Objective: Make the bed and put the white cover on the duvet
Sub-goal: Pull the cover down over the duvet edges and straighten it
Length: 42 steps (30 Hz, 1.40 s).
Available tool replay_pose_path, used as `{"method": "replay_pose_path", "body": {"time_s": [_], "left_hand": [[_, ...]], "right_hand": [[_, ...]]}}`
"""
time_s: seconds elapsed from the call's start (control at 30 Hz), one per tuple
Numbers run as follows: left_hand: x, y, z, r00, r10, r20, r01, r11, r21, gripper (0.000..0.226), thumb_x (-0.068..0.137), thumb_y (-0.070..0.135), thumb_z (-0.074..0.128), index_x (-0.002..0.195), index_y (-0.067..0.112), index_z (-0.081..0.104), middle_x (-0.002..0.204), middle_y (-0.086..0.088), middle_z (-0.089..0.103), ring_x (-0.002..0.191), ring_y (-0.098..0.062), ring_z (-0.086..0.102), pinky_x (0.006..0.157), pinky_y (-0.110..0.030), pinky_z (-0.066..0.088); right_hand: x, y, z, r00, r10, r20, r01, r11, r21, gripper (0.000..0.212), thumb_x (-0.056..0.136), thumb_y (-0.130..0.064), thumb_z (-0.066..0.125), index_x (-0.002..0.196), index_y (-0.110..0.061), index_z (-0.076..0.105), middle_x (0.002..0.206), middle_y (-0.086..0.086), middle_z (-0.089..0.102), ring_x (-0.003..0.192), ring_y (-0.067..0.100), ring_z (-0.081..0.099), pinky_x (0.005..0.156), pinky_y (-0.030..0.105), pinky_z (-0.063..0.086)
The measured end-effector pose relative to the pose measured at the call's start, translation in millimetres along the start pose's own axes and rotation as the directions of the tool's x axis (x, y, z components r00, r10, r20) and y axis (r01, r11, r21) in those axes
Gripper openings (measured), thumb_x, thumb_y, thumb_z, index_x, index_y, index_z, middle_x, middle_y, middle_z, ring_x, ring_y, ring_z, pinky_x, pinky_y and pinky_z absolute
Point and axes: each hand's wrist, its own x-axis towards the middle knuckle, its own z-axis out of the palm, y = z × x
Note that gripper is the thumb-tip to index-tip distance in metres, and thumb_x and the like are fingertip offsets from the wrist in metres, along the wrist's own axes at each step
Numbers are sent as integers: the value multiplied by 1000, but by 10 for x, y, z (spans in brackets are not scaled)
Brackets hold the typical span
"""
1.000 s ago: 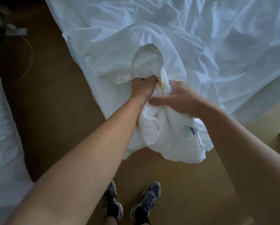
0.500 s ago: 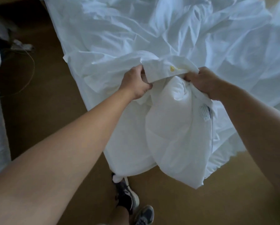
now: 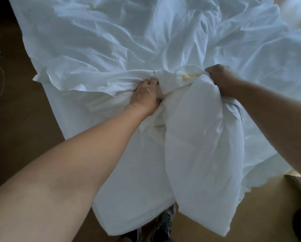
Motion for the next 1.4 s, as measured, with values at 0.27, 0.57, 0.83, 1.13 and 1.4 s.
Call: {"method": "replay_pose_path", "body": {"time_s": [0.27,0.57,0.83,1.13,1.4], "left_hand": [[117,176,206,998,52,-29,-50,996,71,84,73,78,41,137,24,49,145,-7,45,137,-31,39,109,-52,33],[479,469,343,965,-188,184,136,956,262,46,95,37,56,140,45,51,154,-8,29,144,-35,26,114,-72,18],[519,402,-130,972,-208,112,216,975,-60,26,98,24,61,114,9,74,117,-16,70,113,-34,63,81,-24,38],[486,483,-215,952,-302,48,305,946,-105,40,96,34,65,62,15,57,82,-11,49,89,-34,57,71,-30,33],[376,391,-385,960,-268,87,279,945,-170,46,102,33,53,63,12,40,64,-5,38,61,-25,39,55,-34,31]], "right_hand": [[538,315,194,993,69,92,-85,981,175,20,76,-29,52,68,-13,43,77,11,49,78,25,45,67,37,33],[884,12,-533,996,-17,-93,45,952,303,22,74,-22,71,95,-17,68,84,0,60,85,18,58,75,28,47],[58,-81,152,893,-153,423,285,920,-268,73,68,-66,76,126,-27,58,123,1,61,119,27,57,86,37,46],[-4,-180,339,836,-361,412,432,898,-89,53,79,-73,49,91,-23,61,99,-1,64,98,24,61,84,40,48],[282,-636,485,840,-192,508,356,901,-248,99,64,-76,73,142,-20,47,137,1,56,131,27,50,110,41,36]]}}
